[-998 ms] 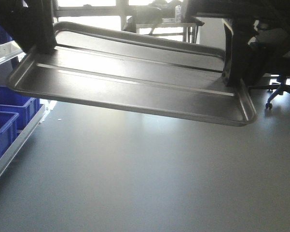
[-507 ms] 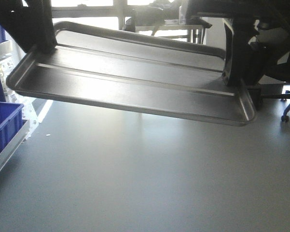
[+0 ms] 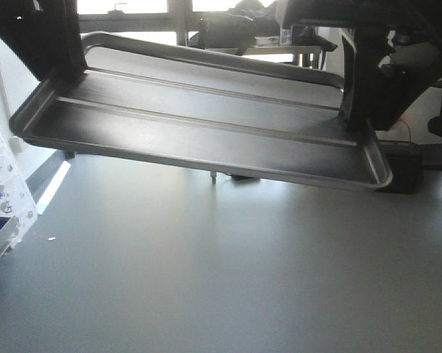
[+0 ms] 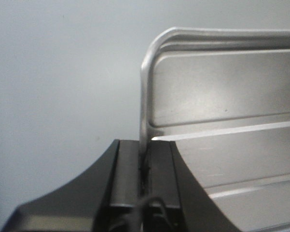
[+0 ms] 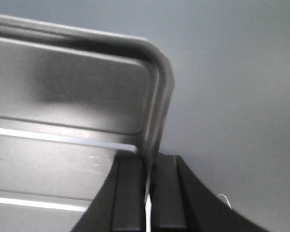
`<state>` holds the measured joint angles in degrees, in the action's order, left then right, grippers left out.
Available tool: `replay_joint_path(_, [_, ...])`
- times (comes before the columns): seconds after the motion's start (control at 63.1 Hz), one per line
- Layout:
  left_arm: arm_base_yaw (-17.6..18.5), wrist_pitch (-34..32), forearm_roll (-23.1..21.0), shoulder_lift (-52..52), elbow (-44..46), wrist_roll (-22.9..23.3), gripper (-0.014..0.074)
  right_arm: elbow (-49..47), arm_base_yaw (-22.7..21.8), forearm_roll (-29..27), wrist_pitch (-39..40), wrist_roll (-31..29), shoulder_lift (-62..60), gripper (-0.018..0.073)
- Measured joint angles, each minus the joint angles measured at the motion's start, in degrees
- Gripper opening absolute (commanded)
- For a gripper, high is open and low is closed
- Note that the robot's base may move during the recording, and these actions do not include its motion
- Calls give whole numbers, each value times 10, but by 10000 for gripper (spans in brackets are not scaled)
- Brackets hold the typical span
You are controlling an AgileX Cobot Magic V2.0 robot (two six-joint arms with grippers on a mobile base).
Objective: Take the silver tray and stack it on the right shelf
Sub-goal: 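Hold the tray level with both grippers while the base drives over, then carry the tray over the larger grey tray on the shelf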
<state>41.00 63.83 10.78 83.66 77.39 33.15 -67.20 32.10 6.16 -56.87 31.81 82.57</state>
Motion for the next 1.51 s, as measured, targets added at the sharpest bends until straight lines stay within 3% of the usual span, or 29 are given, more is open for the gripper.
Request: replay_joint_path(1.505, [0,-11,5,50,4,1,-93,0,0,7,-8,0,0,57])
